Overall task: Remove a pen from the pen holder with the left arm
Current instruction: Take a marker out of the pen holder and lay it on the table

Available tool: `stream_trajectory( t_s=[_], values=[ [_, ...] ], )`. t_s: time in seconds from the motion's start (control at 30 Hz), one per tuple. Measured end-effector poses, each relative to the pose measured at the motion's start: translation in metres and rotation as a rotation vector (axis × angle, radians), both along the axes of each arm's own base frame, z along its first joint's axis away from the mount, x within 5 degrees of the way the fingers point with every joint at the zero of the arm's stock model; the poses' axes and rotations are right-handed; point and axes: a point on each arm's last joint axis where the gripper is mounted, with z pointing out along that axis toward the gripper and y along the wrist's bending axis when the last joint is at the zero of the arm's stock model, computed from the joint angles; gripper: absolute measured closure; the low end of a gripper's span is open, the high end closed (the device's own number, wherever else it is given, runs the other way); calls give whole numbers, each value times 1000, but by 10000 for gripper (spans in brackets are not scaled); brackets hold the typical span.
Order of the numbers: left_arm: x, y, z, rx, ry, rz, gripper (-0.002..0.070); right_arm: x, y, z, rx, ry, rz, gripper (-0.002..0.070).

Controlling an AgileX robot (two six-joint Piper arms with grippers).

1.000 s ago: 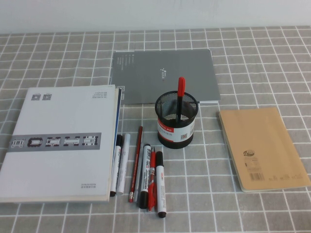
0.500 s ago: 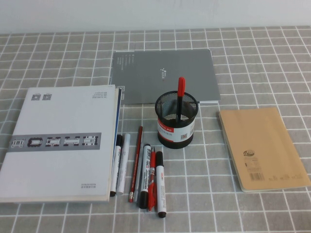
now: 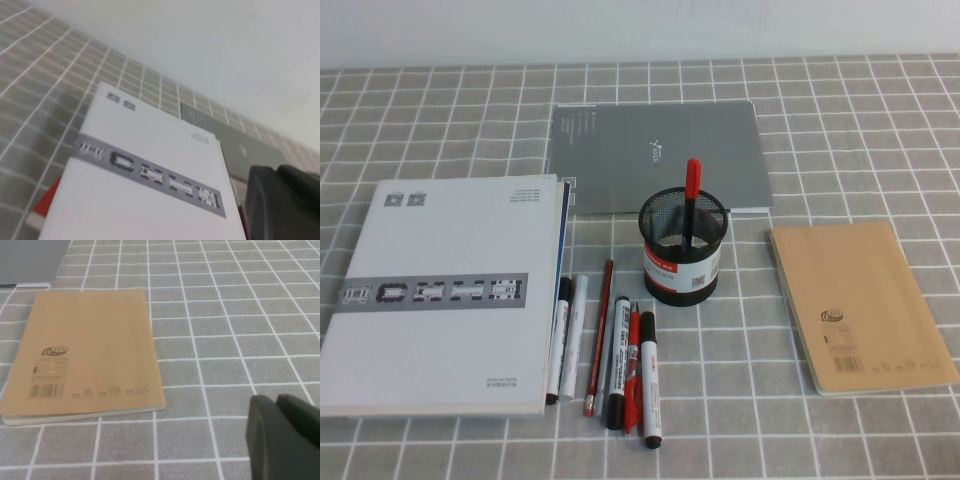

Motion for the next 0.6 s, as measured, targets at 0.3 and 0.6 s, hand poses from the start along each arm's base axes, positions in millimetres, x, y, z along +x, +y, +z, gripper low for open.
stream_trajectory(
  t_s=[0.3,0.6],
  values=[
    [46,-19,43,342,118,-208,679,0,0,0,0,0,0,689],
    [109,-55,45,440,158,-342,678,0,0,0,0,0,0,689]
  ],
)
